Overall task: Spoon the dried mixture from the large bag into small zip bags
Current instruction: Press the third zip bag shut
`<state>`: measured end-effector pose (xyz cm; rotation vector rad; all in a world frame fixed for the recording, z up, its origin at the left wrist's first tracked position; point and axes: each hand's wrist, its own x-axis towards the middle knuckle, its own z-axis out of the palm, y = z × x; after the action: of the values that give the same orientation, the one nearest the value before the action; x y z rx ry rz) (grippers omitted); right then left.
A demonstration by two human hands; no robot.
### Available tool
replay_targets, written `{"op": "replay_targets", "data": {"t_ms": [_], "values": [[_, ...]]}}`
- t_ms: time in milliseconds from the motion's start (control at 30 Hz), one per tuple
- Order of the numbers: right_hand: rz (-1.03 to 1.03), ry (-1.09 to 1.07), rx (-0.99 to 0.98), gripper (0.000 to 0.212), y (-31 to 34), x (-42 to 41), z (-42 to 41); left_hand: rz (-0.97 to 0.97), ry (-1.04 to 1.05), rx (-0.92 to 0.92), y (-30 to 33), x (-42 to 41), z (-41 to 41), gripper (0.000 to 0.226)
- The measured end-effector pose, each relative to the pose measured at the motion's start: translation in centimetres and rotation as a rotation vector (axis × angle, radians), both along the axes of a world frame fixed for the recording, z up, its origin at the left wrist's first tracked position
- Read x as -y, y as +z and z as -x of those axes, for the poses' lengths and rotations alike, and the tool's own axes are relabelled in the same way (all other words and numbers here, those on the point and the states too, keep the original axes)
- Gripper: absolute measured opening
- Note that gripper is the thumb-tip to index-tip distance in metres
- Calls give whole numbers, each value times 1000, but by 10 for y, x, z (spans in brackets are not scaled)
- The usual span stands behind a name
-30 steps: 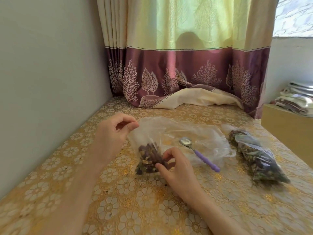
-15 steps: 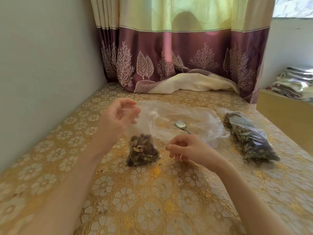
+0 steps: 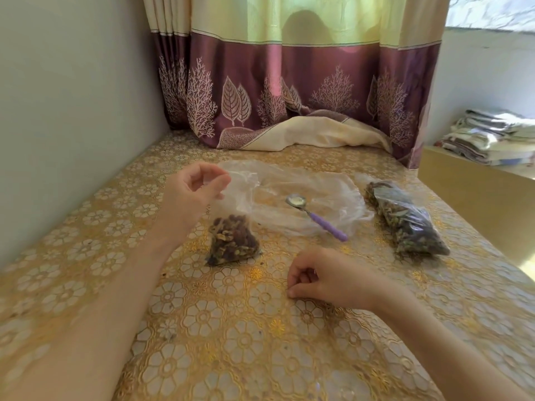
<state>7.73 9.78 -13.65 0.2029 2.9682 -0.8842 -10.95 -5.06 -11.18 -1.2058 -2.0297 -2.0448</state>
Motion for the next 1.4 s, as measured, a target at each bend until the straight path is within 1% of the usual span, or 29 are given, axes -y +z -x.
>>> {"op": "replay_targets", "data": {"t_ms": [167,267,333,367,433,500,533,600,633,700,833,933,1000,1067,1133,1200,1233,1300,1333,1367,1400], "values": [[-66,41,13,5,0,0,0,32,60,-171,5,1,-2,7],[-119,74,43,9,-1,0,0,38,64,-269,7,3,-6,14],[-95,75,68,12,0,-1,1,45,64,-316,10,5,-8,16],[-47,65,69,13,3,-2,3,54,54,-331,11,6,-9,15],[115,32,-21,13,17,-5,9,86,29,-339,13,7,-11,11],[317,-31,-211,14,40,-10,20,126,30,-327,13,8,-12,5],[387,-66,-313,15,53,-11,28,140,34,-332,14,7,-13,6],[425,-102,-467,15,76,-11,46,142,19,-382,16,7,-14,8],[403,-96,-507,16,84,-8,56,133,8,-413,17,8,-14,6],[343,-74,-526,16,92,-2,74,107,-5,-450,19,10,-12,6],[267,-56,-469,9,92,4,92,90,-31,-439,21,13,-8,6],[240,-70,-457,15,88,4,94,90,-34,-420,22,14,-6,5],[275,-87,-484,16,85,1,92,92,-28,-406,22,15,-5,6],[332,-93,-498,10,81,-2,91,93,-22,-393,22,16,-4,10],[368,-107,-496,8,76,-5,92,93,-19,-391,22,16,-4,9],[389,-163,-513,12,69,-8,90,86,-35,-375,22,16,-5,5],[414,-193,-501,19,65,-10,88,78,-49,-356,22,16,-5,4],[525,-175,-408,37,53,-11,82,49,-73,-298,22,17,-4,8],[582,-141,-357,42,46,-9,80,34,-81,-265,21,17,-4,10],[609,-114,-334,42,40,-8,79,20,-90,-232,21,16,-3,10],[607,-109,-342,39,35,-7,78,6,-96,-204,20,16,-2,10]]}}
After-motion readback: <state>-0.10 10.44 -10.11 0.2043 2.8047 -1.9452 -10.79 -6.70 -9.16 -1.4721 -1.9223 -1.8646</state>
